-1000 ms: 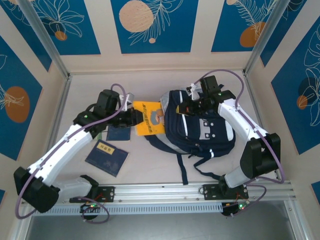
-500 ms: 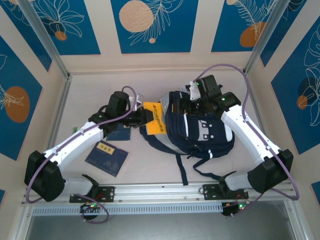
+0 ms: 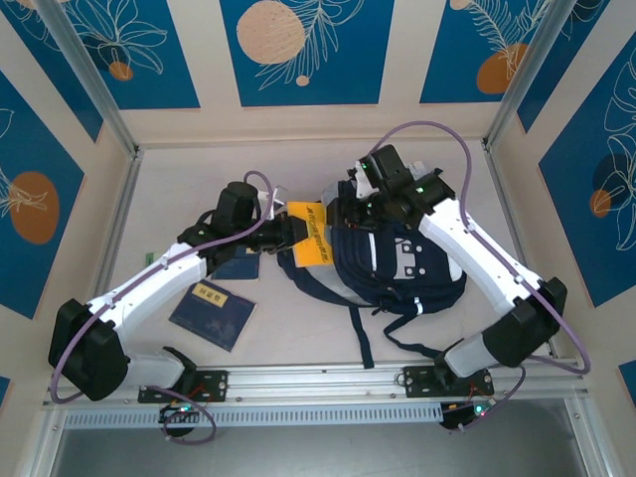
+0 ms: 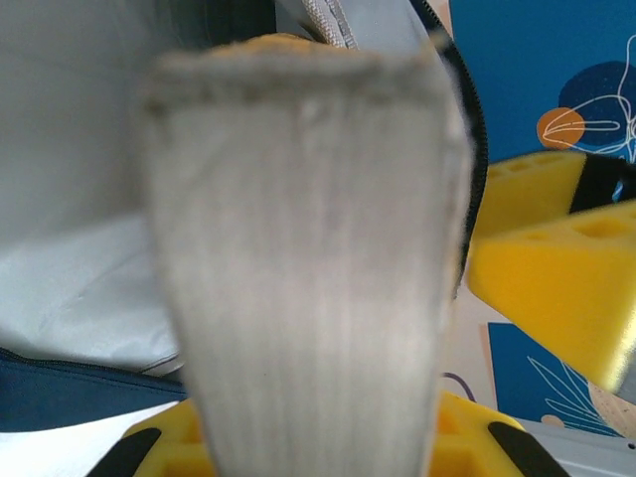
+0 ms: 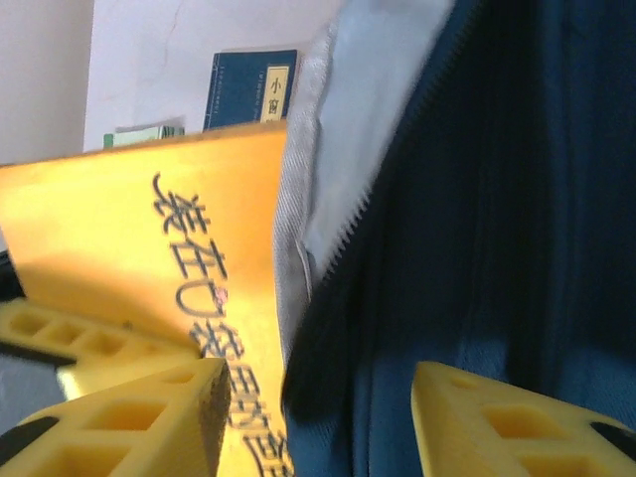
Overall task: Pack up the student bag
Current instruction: Open the student bag at the middle-right of the table, then place the book in the student bag.
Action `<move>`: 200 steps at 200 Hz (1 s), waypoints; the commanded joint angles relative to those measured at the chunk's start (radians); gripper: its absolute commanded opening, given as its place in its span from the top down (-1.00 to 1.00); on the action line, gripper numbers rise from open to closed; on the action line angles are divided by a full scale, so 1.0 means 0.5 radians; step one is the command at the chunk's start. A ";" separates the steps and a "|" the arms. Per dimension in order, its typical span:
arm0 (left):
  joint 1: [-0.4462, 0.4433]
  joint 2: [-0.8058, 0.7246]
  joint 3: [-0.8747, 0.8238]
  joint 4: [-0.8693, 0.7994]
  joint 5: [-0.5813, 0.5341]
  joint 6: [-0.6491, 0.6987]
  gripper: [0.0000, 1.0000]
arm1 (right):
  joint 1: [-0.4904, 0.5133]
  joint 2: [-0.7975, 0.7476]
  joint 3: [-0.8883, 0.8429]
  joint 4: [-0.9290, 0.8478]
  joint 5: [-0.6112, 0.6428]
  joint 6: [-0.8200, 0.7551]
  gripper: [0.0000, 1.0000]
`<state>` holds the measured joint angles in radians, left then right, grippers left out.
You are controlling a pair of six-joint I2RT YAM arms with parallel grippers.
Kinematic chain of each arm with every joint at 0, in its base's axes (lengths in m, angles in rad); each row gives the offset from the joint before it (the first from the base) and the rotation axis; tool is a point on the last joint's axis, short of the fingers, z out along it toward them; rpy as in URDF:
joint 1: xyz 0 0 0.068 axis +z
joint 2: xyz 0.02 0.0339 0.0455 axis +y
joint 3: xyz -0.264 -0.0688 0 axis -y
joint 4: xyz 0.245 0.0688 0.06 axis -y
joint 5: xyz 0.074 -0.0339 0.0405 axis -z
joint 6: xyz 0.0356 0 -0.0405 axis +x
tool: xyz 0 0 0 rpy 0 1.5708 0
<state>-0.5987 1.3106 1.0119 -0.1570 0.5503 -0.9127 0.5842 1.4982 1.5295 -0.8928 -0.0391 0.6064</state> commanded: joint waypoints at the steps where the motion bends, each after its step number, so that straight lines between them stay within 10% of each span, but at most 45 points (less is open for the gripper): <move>1: -0.057 -0.041 0.054 0.352 0.163 -0.009 1.00 | 0.046 0.139 0.182 -0.141 0.050 -0.045 0.11; 38: -0.071 -0.030 0.116 0.194 0.086 0.052 1.00 | 0.079 0.231 0.349 -0.322 0.192 -0.162 1.00; 104: -0.044 0.007 0.173 -0.290 -0.161 0.323 1.00 | -0.221 0.007 0.444 -0.374 -0.344 -0.379 1.00; 200: 0.230 0.077 0.167 0.085 0.265 0.224 1.00 | -0.612 -0.250 0.249 -0.229 -1.045 -0.419 1.00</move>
<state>-0.5251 1.3647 1.0565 -0.2920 0.5568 -0.7605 0.2840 1.4284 1.6657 -1.0645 -0.4068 0.3920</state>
